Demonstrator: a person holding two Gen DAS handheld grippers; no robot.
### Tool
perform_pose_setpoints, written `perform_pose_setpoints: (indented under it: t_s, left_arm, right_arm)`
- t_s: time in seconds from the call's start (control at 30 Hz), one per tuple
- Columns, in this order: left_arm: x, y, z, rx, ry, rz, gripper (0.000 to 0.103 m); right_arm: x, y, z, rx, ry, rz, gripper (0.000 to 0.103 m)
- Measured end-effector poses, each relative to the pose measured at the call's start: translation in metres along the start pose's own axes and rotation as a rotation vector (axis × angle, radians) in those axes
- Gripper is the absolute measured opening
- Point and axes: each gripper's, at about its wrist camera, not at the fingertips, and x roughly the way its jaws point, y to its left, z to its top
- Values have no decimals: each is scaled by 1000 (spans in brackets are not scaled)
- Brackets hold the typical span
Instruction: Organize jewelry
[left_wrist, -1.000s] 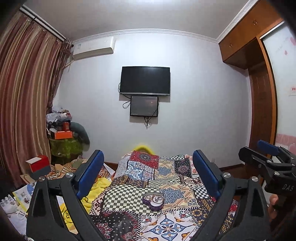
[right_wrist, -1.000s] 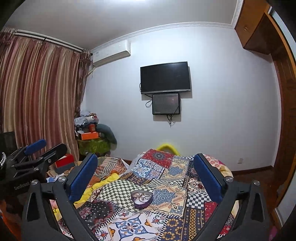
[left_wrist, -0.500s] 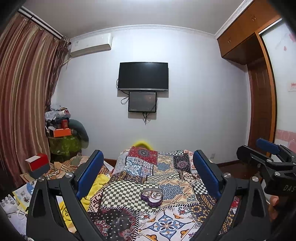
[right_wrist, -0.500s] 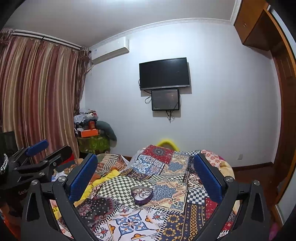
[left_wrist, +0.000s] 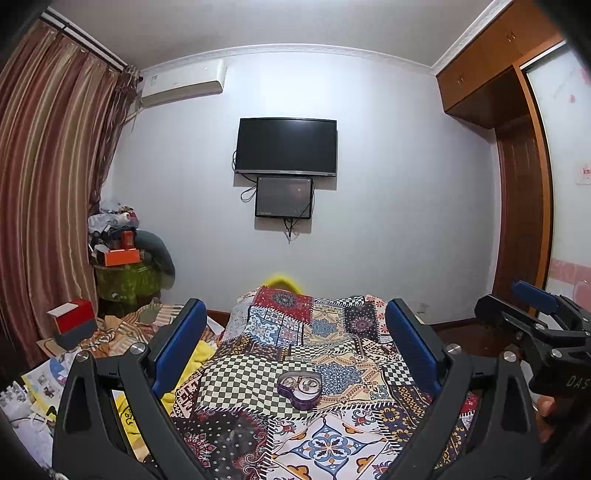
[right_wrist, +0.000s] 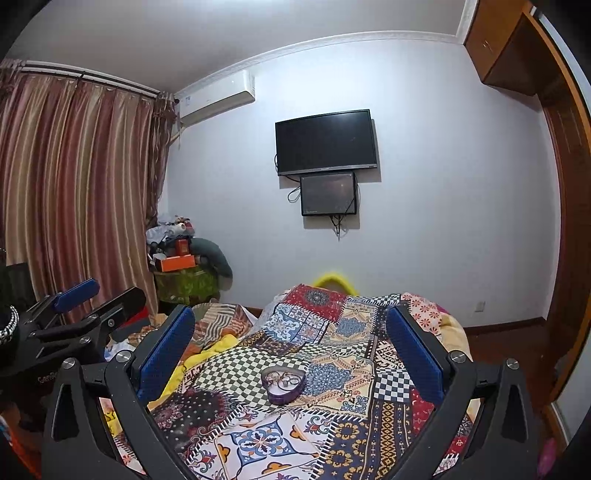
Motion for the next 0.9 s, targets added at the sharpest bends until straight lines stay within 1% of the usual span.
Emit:
perform_pose_setpoints:
  t_s: [0.57, 0.9]
  left_arm:
    - [6, -1, -4, 9, 27, -8, 98]
    - [5, 0, -5, 9, 20, -16, 98]
  right_arm:
    - [2, 0, -1, 8, 23, 5, 103]
    - [3, -2, 0, 14, 27, -1, 103]
